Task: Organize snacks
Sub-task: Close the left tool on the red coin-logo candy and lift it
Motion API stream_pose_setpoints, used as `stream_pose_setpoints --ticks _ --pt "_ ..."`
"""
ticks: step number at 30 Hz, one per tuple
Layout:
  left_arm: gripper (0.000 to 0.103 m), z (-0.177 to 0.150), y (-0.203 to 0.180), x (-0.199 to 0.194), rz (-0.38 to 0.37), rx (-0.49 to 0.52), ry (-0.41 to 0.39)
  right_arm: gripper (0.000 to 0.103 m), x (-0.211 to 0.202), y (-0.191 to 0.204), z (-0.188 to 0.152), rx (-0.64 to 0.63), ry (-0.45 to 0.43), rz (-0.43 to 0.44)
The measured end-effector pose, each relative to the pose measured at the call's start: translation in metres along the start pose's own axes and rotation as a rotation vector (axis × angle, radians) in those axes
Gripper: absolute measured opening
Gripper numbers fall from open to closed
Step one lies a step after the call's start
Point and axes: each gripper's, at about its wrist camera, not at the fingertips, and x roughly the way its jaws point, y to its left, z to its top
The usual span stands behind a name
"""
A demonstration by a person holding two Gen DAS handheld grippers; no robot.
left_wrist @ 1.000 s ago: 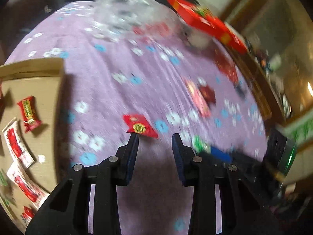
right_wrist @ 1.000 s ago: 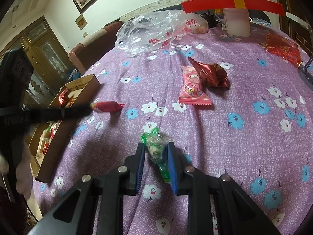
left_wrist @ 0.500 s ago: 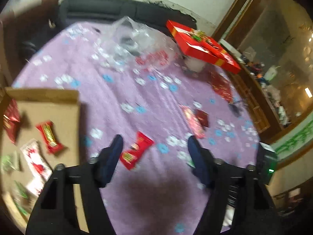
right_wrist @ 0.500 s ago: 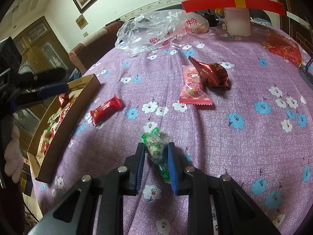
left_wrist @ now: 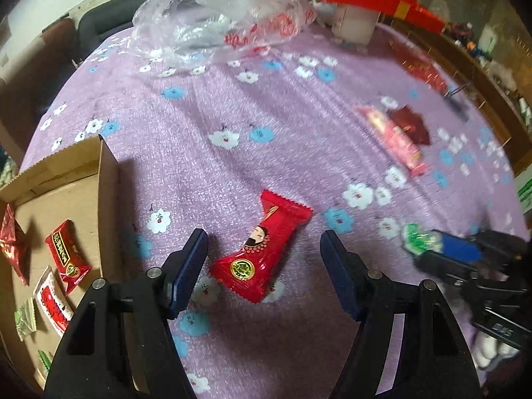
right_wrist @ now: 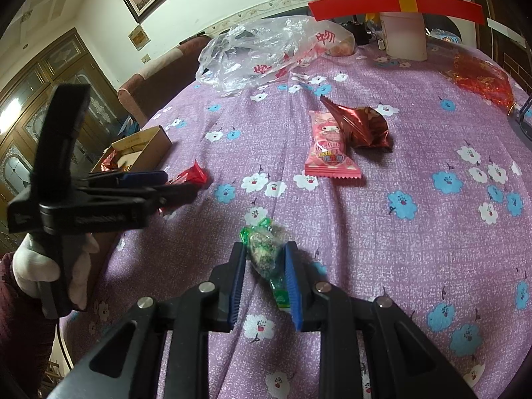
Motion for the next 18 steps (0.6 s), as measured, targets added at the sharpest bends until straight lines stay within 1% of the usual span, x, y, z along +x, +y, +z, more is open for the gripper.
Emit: stream_pose_setpoints --ticks 2,3,4,6,8,11,14,17,18 --pt "0.07 0.0 -0.005 0.005 0.031 0.018 0.013 0.027 0.0 0.0 0.0 -0.001 0.0 -0.001" --pt "0.066 0.0 -0.007 0.005 0.037 0.028 0.004 0.027 0.0 0.001 0.0 -0.003 0.0 -0.003" --pt "0.06 -0.001 -0.009 0.004 0.022 0.036 -0.004 0.027 0.0 0.001 0.0 -0.007 -0.001 -0.005" --pt "0.031 -0.003 -0.014 0.002 0.006 0.051 -0.018 0.027 0.0 0.004 -0.001 -0.022 -0.001 -0.005" --pt "0.021 -0.004 -0.017 0.0 -0.006 0.054 -0.023 0.026 0.0 0.009 -0.001 -0.047 -0.005 -0.004" --pt "0.021 -0.009 -0.017 -0.004 -0.027 0.036 -0.036 0.026 -0.001 0.012 -0.002 -0.072 -0.015 0.008" --pt "0.02 -0.017 -0.011 -0.016 -0.053 -0.009 -0.06 0.026 -0.001 0.007 -0.001 -0.047 -0.021 0.021" --pt "0.018 -0.028 -0.002 -0.038 -0.087 -0.057 -0.104 0.026 -0.002 0.0 0.0 -0.01 -0.031 0.02" --pt "0.018 -0.034 0.002 -0.051 -0.096 -0.069 -0.127 0.026 -0.004 -0.001 0.0 -0.003 -0.037 0.015"
